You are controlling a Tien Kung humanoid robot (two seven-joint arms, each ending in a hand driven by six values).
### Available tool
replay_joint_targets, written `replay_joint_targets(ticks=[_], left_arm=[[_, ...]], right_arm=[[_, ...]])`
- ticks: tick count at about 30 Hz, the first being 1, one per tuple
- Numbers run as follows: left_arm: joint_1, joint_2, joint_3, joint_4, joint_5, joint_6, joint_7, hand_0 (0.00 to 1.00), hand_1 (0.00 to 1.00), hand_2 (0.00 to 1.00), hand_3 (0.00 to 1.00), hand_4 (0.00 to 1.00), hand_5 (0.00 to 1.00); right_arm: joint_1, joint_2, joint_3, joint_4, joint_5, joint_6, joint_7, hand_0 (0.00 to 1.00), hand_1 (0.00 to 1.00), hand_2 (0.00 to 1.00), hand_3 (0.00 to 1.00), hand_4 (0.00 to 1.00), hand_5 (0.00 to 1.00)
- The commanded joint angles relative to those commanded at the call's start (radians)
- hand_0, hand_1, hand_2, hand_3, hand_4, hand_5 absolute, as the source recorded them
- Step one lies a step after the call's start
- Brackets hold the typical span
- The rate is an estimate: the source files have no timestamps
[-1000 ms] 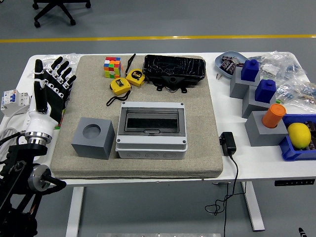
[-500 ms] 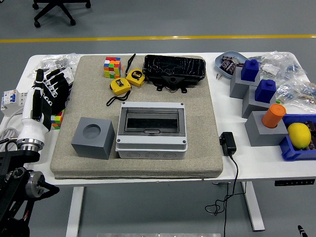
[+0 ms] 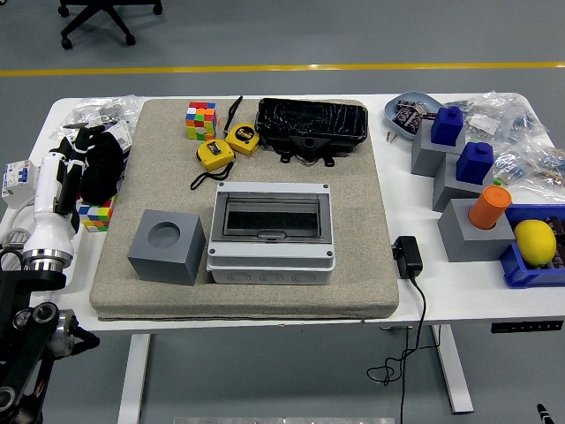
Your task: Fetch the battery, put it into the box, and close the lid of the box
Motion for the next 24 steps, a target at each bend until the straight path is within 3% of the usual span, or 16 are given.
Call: replay_joint_targets(ticks=[3,4,9,24], left_arm=[[0.004,0.001,0.005,0.001,0.000,0.003,-0.002,0.715,0.723,0.712,0.695,0.998,0.963],[0.006,0.001,0.008,0.001,-0.001,0.005,-0.004,0.704,0.726,0.706,0.692,0.998,0.962],[0.002,0.002,0.017,0.002,0.001,0.009,-0.009,0.704,0.726,0.706,0.692,0.998,0.962],[0.006,0.009,0.033,0.005,0.018,0.006,-0.002,0.685,0.665,0.652,0.661,0.998,0.926]], right_arm=[[-0.005,0.003,0.005,0.000,-0.015,-0.010,0.019,0.812,0.749,0.735,0.753,0.998,0.998],[-0.006,0.004,0.004,0.000,-0.017,-0.017,0.032,0.828,0.799,0.796,0.838,0.998,0.998],[-0.004,0.005,0.001,0.000,-0.022,-0.026,0.046,0.828,0.799,0.796,0.838,0.998,0.998],[-0.005,0.003,-0.043,0.000,-0.013,0.011,0.020,0.818,0.772,0.776,0.817,0.998,0.998]])
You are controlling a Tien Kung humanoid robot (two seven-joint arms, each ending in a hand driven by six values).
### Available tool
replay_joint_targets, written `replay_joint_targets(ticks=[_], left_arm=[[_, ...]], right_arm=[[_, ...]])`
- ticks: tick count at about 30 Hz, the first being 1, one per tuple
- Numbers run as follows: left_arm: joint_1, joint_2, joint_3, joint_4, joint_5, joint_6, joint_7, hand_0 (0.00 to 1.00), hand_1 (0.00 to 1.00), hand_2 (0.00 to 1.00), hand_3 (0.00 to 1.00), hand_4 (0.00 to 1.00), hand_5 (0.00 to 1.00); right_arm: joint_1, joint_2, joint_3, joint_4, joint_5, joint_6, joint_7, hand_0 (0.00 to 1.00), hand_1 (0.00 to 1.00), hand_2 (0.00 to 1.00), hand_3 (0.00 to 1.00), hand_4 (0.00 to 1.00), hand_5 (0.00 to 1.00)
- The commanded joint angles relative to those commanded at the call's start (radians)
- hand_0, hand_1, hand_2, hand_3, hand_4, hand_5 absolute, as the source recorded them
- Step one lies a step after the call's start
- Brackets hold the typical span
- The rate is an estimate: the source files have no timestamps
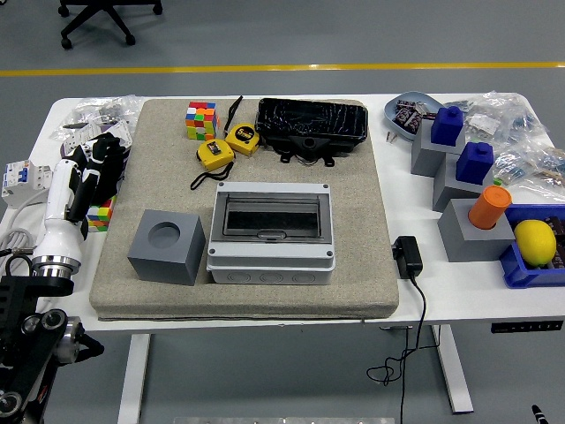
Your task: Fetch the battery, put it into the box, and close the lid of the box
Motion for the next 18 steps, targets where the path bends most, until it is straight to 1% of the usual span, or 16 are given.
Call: replay_joint_targets(ticks=[9,10,15,16,18], left_arm=[[-0.007,0.005,0.011,0.004,0.009,-0.001,0.003,0.673,0.659,0.646,0.651,0.998,0.924],[-0.008,0.006,0.010,0.004,0.016,0.001,0.004,0.646,0.652,0.640,0.626,0.887,0.753],[-0.006,0.007,0.006,0.002,0.048,0.015,0.011,0.646,0.652,0.640,0.626,0.887,0.753],[-0.006,0.007,0.006,0.002,0.049,0.017,0.012,0.623,0.645,0.621,0.565,0.827,0.644],[-0.006,0.007,0.007,0.001,0.043,0.019,0.013,0.623,0.645,0.621,0.565,0.827,0.644]], right_arm=[[0.003,0.001,-0.011,0.000,0.016,0.004,0.001,0.823,0.760,0.762,0.801,0.998,0.998],[0.002,0.002,-0.013,0.000,0.017,0.004,0.000,0.821,0.750,0.758,0.797,0.998,0.998],[-0.002,0.005,-0.016,0.000,0.014,0.005,-0.005,0.821,0.750,0.758,0.797,0.998,0.998],[-0.002,0.005,-0.017,0.000,0.012,0.005,-0.006,0.809,0.739,0.744,0.792,0.998,0.998],[-0.002,0.005,-0.016,0.000,0.007,0.007,-0.006,0.809,0.739,0.744,0.792,0.998,0.998]])
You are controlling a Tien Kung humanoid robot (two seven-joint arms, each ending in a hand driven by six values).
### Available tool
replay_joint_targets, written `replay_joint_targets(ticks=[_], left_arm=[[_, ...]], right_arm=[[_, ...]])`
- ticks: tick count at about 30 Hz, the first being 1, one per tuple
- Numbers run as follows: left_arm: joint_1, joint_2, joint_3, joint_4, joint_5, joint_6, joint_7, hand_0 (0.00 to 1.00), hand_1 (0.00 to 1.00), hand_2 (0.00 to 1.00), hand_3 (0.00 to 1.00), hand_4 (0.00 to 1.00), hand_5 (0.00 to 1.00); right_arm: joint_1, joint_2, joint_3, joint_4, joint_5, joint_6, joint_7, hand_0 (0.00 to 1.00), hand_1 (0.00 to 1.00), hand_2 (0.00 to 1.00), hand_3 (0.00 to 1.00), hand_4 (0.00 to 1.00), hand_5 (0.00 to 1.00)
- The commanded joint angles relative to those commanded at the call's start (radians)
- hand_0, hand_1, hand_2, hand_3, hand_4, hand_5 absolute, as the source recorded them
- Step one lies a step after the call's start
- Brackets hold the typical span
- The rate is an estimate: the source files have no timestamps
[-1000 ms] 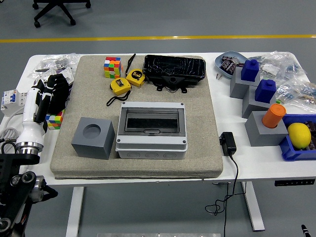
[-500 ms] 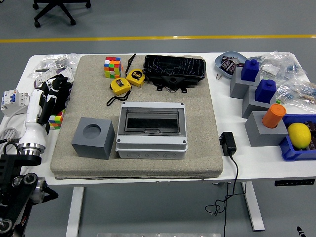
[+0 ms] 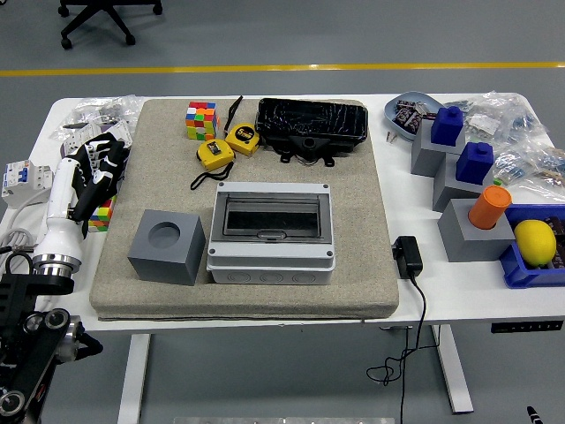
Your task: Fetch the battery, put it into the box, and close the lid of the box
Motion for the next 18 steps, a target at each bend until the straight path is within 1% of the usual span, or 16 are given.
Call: replay_joint_targets(ticks=[3,4,9,10,15,16,18], left_arm=[[-0.002,-0.001,0.002,-0.001,-0.009,-0.002,0.002,0.623,0.645,0.621,0.565,0.827,0.644],[-0.002,-0.001,0.001,-0.002,-0.007,-0.002,0.002,0.616,0.635,0.587,0.543,0.761,0.575],[-0.004,0.000,-0.007,-0.003,-0.011,0.002,0.002,0.616,0.635,0.587,0.543,0.761,0.575],[-0.004,0.001,-0.008,-0.003,-0.010,0.003,0.003,0.593,0.630,0.578,0.515,0.680,0.405],[-0.001,-0.001,-0.006,-0.004,-0.001,0.004,0.007,0.593,0.630,0.578,0.515,0.680,0.405],[-0.001,-0.002,-0.004,-0.004,0.000,0.005,0.007,0.581,0.624,0.574,0.466,0.687,0.411],[-0.002,-0.003,-0.002,-0.004,0.007,0.002,0.010,0.581,0.624,0.574,0.466,0.687,0.411]], right_arm=[[0.001,-0.001,0.003,0.000,-0.007,0.004,-0.001,0.809,0.739,0.744,0.792,0.998,0.998],[0.002,-0.001,0.003,0.000,-0.008,0.004,-0.002,0.800,0.730,0.734,0.792,0.998,0.998],[0.002,-0.002,0.002,0.000,-0.012,0.007,-0.007,0.800,0.730,0.734,0.792,0.998,0.998],[0.002,-0.001,0.000,0.000,-0.011,0.008,-0.008,0.792,0.724,0.729,0.790,0.998,0.998],[0.003,0.000,-0.007,0.000,-0.009,0.012,-0.009,0.792,0.724,0.729,0.790,0.998,0.998],[0.003,0.000,-0.008,0.000,-0.007,0.012,-0.009,0.791,0.717,0.726,0.787,0.998,0.998],[0.004,0.000,-0.011,0.000,-0.007,0.013,-0.010,0.791,0.717,0.726,0.787,0.998,0.998]])
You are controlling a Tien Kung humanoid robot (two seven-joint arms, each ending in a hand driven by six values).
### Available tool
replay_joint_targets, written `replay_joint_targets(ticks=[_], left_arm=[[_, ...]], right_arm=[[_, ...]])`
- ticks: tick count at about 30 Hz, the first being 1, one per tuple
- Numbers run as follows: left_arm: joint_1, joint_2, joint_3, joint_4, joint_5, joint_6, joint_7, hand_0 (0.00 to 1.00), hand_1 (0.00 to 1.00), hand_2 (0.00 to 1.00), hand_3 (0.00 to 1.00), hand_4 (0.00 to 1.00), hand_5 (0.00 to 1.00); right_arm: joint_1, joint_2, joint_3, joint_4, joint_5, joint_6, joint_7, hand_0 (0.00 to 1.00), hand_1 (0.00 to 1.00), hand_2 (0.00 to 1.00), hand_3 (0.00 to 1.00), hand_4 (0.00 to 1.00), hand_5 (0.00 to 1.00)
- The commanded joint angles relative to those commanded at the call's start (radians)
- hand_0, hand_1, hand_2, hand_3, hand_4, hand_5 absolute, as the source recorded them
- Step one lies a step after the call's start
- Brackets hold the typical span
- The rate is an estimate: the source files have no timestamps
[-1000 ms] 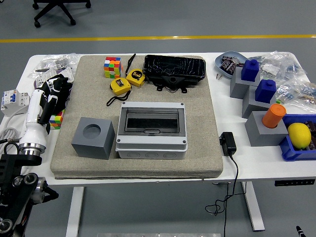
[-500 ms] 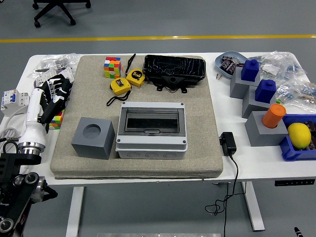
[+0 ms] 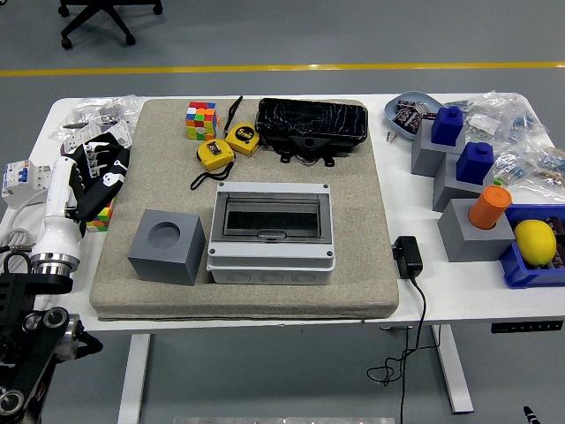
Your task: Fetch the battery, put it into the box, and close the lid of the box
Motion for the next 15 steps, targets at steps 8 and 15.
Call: replay_joint_targets(ticks=[8,15], left_arm=[[-0.002,0.000,0.001,0.002,-0.012,-0.002,-0.006,0.572,0.622,0.574,0.439,0.684,0.373],[0.000,-0.001,0.000,0.013,-0.055,-0.003,-0.026,0.583,0.627,0.585,0.520,0.733,0.448]], right_arm=[[0.003,-0.002,-0.004,0.000,0.002,0.001,-0.002,0.787,0.715,0.725,0.785,0.998,0.998],[0.002,-0.002,-0.007,0.000,0.004,0.002,-0.002,0.788,0.714,0.724,0.783,0.998,0.998]])
